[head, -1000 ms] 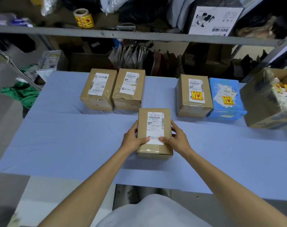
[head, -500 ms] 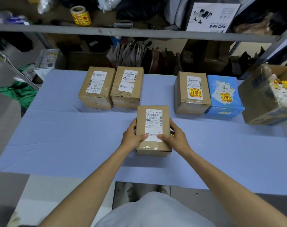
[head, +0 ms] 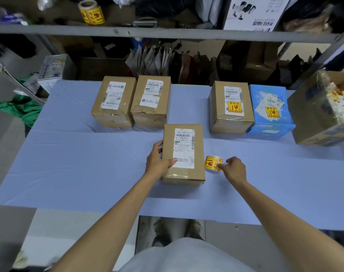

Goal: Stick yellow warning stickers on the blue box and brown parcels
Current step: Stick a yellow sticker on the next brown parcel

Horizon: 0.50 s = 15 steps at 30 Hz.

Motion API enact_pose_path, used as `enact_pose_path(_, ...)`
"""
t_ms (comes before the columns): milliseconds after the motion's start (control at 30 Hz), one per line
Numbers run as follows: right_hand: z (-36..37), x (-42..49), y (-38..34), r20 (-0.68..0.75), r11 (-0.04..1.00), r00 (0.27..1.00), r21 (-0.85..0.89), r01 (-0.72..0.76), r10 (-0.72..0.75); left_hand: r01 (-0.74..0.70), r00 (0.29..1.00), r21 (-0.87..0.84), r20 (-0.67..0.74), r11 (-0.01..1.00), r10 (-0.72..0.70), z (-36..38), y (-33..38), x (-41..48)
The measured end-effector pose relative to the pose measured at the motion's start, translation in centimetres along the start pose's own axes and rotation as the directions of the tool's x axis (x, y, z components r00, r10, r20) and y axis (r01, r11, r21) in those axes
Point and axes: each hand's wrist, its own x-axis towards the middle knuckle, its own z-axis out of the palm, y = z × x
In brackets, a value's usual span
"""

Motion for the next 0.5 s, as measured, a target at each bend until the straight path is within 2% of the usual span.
enact_pose_path(200,2.2,1.0,-1.2,-0.030,0.991,0.992,-0.057,-0.121,0.119,0.016,0.999,-0.023,-0.030,1.000,-0.016,0.4,0.0,-0.4)
enact_pose_path(300,2.9,1.2,-1.1,-0.057,0.988,0.990,-0.075,-0.132,0.128,0.019,0.999,-0.028,-0.032,0.999,-0.020,0.4,0.1,-0.4)
enact_pose_path(500,2.3,2.1,-0.3,-0.031,0.992,0.992,-0.002,-0.123,0.122,0.023,0.999,-0.033,-0.045,0.999,-0.025,0.6,0.1,-0.4)
